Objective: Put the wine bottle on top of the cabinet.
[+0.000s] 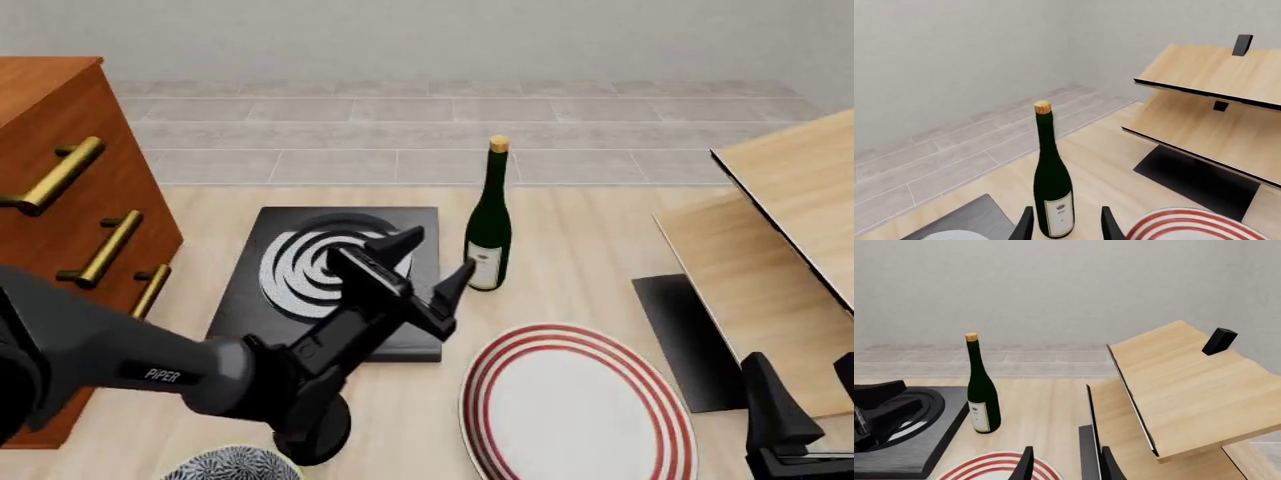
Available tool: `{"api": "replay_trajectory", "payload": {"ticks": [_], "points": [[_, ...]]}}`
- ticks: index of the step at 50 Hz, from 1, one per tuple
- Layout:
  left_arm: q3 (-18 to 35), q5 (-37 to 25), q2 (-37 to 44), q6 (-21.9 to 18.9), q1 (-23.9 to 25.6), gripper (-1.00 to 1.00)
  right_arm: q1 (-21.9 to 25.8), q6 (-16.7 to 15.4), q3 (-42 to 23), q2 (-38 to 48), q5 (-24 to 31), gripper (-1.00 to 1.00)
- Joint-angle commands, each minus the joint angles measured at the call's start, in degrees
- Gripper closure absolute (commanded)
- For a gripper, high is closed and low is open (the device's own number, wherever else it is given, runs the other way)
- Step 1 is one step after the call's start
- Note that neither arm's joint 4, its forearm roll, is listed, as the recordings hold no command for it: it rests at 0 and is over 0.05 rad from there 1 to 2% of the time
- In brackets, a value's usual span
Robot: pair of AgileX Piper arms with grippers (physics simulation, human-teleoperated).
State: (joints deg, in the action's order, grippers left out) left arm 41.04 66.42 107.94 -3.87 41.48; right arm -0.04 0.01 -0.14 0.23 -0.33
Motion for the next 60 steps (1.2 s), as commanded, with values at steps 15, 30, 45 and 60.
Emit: {"api": "replay_trajectory", "payload": {"ticks": [15, 30, 45, 60], "points": [[5.21, 0.81, 5.42, -2.04, 0.51, -1.0, -0.01, 0.0, 0.0, 0.0, 0.0, -1.0], [7.36, 1.12, 7.3, -3.08, -0.31, -1.0, 0.0, 0.0, 0.0, 0.0, 0.0, -1.0], [8.83, 1.2, 8.38, -3.74, -0.94, -1.0, -0.01, 0.01, 0.0, -0.01, -0.01, -1.0], [11.53, 0.45, 8.97, -3.85, -1.73, -1.0, 0.0, 0.01, 0.0, 0.0, 0.0, -1.0]]}}
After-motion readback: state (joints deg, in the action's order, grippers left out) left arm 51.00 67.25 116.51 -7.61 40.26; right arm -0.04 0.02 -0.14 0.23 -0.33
